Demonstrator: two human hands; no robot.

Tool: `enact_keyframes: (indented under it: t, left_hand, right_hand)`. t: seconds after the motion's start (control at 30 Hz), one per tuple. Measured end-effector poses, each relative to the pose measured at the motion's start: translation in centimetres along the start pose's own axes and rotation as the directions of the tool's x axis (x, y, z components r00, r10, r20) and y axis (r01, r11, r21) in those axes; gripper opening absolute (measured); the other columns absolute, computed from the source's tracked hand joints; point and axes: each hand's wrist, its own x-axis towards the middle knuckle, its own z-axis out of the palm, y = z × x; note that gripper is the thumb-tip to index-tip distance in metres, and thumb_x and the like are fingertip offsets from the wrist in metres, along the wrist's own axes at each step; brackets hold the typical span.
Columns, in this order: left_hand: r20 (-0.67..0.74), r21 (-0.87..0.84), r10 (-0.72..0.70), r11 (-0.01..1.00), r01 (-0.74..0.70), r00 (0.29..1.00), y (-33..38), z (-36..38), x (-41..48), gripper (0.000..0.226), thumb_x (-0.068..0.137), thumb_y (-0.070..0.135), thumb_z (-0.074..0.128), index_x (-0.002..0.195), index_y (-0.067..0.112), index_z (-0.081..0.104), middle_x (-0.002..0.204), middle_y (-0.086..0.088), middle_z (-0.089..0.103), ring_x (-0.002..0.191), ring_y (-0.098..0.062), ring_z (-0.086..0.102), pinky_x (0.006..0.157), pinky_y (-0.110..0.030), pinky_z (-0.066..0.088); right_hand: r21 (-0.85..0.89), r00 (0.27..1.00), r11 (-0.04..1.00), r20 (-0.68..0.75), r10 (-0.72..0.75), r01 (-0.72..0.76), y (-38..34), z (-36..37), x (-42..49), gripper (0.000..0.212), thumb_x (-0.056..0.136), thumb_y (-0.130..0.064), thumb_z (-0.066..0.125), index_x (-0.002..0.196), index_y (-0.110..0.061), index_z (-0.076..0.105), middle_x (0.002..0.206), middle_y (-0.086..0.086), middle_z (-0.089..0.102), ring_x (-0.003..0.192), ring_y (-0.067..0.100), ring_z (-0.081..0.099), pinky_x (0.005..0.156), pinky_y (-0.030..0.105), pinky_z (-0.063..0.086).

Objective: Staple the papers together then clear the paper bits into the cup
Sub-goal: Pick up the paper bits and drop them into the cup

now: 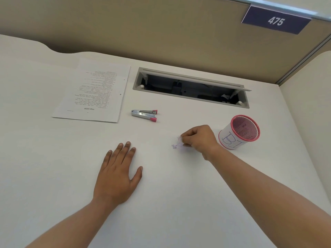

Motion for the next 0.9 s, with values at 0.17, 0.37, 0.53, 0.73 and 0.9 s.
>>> enact_keyframes:
  t: [0.17, 0.37, 0.53, 0.73, 0.9]
  left_hand:
    - [0.005, 0.001, 0.001, 1.000, -0.001, 1.000, 0.0, 0.0, 0.0, 0.067, 0.094, 0.054, 0.035, 0.149, 0.017, 0.044, 0.162, -0.001, 0.036, 0.151, -0.019, 0.028, 0.124, -0.042, 0.016]
    - [0.019, -0.001, -0.003, 1.000, 0.003, 1.000, 0.0, -0.2, -0.1, 0.068, 0.093, 0.055, 0.033, 0.149, 0.017, 0.045, 0.161, 0.000, 0.036, 0.150, -0.019, 0.030, 0.123, -0.042, 0.016]
    - [0.041, -0.004, -0.003, 1.000, 0.003, 0.999, 0.0, -0.2, 0.0, 0.076, 0.096, 0.065, 0.018, 0.148, 0.018, 0.046, 0.161, 0.000, 0.037, 0.150, -0.019, 0.031, 0.123, -0.041, 0.016]
    - [0.053, -0.033, -0.007, 0.999, 0.008, 0.999, -0.1, -0.3, 0.0, 0.081, 0.094, 0.068, 0.013, 0.148, 0.018, 0.046, 0.160, 0.001, 0.037, 0.149, -0.018, 0.031, 0.123, -0.040, 0.016]
    - [0.069, -0.040, -0.018, 0.999, 0.021, 0.997, -0.2, -0.2, 0.2, 0.083, 0.093, 0.070, 0.013, 0.147, 0.017, 0.048, 0.159, 0.001, 0.039, 0.148, -0.018, 0.032, 0.122, -0.040, 0.017]
  right_hand:
    - [0.386, 0.993, 0.916, 0.074, 0.089, -0.111, -1.4, -1.3, -1.6, 0.010, 0.074, 0.010, 0.074, 0.072, 0.002, 0.070, 0.079, 0.008, 0.072, 0.072, 0.016, 0.069, 0.064, 0.019, 0.060]
    - [0.575, 0.985, 0.800, 0.129, 0.117, -0.170, -2.8, -3.2, -3.8, 0.007, 0.078, 0.009, 0.071, 0.076, 0.002, 0.071, 0.075, 0.008, 0.070, 0.065, 0.014, 0.067, 0.060, 0.016, 0.057]
    - [0.702, 0.986, 0.694, 0.142, 0.082, -0.159, -4.5, -6.1, -5.9, 0.007, 0.081, 0.011, 0.067, 0.080, 0.005, 0.070, 0.068, 0.008, 0.070, 0.057, 0.013, 0.068, 0.058, 0.016, 0.058]
    - [0.782, 0.998, 0.621, 0.026, 0.051, -0.052, -5.6, -11.9, -6.3, 0.004, 0.082, 0.005, 0.068, 0.085, 0.003, 0.070, 0.069, 0.009, 0.069, 0.058, 0.013, 0.068, 0.055, 0.017, 0.058]
    - [0.514, 0.981, 0.856, -0.187, 0.044, 0.059, -4.8, -16.3, -4.5, 0.008, 0.077, 0.006, 0.074, 0.083, 0.003, 0.071, 0.082, 0.015, 0.070, 0.060, 0.016, 0.070, 0.055, 0.018, 0.057]
